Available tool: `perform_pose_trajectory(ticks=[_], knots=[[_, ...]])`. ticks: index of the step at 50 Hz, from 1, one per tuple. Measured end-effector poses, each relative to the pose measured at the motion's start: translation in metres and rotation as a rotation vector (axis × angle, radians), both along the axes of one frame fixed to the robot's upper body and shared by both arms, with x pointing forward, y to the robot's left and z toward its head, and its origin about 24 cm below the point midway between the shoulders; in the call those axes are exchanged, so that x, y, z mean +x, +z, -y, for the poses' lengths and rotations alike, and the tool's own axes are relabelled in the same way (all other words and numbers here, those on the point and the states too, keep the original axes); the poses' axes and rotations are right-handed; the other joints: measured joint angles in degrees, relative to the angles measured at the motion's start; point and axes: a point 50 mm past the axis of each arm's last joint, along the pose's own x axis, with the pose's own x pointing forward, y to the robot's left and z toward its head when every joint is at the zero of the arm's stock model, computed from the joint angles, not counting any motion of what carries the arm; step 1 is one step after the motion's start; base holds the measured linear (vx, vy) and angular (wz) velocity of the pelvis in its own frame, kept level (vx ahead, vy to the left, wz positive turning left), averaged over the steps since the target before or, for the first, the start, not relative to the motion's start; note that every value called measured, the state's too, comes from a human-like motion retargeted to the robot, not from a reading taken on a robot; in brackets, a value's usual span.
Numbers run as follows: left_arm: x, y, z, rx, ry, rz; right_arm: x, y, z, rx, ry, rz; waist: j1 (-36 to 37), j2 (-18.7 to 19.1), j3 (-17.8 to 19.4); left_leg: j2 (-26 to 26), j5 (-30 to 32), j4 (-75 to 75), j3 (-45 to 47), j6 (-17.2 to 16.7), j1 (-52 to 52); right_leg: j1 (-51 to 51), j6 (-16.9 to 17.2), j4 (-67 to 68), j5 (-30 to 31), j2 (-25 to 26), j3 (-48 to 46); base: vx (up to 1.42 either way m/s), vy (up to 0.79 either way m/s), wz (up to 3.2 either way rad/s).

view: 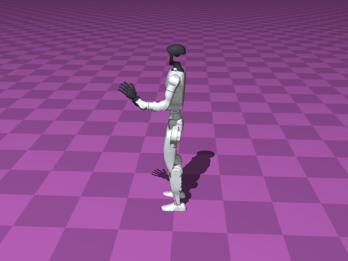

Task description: Upper body actions

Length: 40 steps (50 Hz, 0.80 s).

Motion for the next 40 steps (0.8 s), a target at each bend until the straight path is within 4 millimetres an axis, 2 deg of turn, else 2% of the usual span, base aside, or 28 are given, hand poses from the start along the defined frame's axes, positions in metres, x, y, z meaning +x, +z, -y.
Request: perform_pose_trajectory(ticks=[3, 6, 10, 13, 17, 23, 32, 40], knots=[[0.001, -0.010, -0.001, -0.202, -0.262, -0.128, 0.000, 0.000, -0.001, 0.005, -0.011, -0.002, -0.1, 0.0, 0.1, 0.0, 0.0, 0.0, 0.1, 0.0, 0.0, 0.0, 0.0, 0.0, 0.0, 0.0, 0.1, 0.00, 0.00, 0.00], [0.000, -0.023, -0.005, -0.334, -0.406, -0.211, 0.000, 0.000, -0.002, 0.008, -0.020, -0.002, -0.2, -0.2, 0.2, 0.0, 0.0, 0.0, 0.0, 0.0, 0.1, 0.1, -0.1, 0.0, 0.0, 0.0, 0.0, 0.00, 0.00, 0.00], [-0.005, -0.028, -0.016, -0.425, -0.365, -0.189, -0.002, 0.000, -0.001, 0.002, -0.021, 0.002, -0.2, -0.2, 0.2, 0.0, 0.0, -0.1, -0.1, 0.0, 0.2, 0.2, 0.0, -0.3, 0.1, 0.0, -0.1, 0.00, 0.00, 0.00], [-0.007, -0.017, -0.015, -0.414, -0.310, -0.109, -0.002, 0.000, -0.001, 0.002, -0.020, 0.000, -0.2, -0.4, 0.2, 0.0, 0.0, -0.1, -0.3, 0.0, 0.0, 0.3, 0.0, -0.3, 0.1, -0.1, -0.4, 0.00, 0.00, 0.00], [-0.009, 0.009, 0.000, -0.382, -0.364, 0.001, -0.004, 0.000, -0.001, -0.001, -0.009, -0.005, 0.0, -0.6, 0.1, -0.1, 0.1, -0.1, -0.6, 0.1, 0.0, 0.4, 0.1, -0.4, 0.1, -0.2, -0.8, 0.00, 0.00, 0.00], [-0.019, 0.069, 0.025, -0.385, -0.519, 0.244, -0.003, 0.000, 0.001, -0.012, 0.014, -0.010, 0.7, -0.5, -0.3, -0.2, 0.2, 0.0, -0.9, 0.1, -0.2, 0.5, 0.1, -0.3, -0.1, -0.3, -1.2, 0.00, 0.00, 0.00], [-0.052, 0.153, 0.052, -0.509, -0.765, 0.630, -0.012, 0.000, 0.005, -0.020, -0.018, -0.031, 2.7, -0.1, -0.9, -0.4, 0.2, 0.1, -0.9, 0.1, -0.1, 0.5, 0.1, -0.3, -0.1, -0.4, -1.1, 0.00, 0.00, 0.00], [-0.084, 0.202, 0.064, -0.495, -0.923, 0.856, -0.018, 0.000, 0.008, -0.028, -0.034, -0.047, 3.9, 0.3, -1.3, -0.4, 0.2, 0.0, -0.9, 0.2, -0.1, 0.6, 0.2, -0.5, 0.1, -0.5, -1.0, 0.00, 0.00, 0.00]])
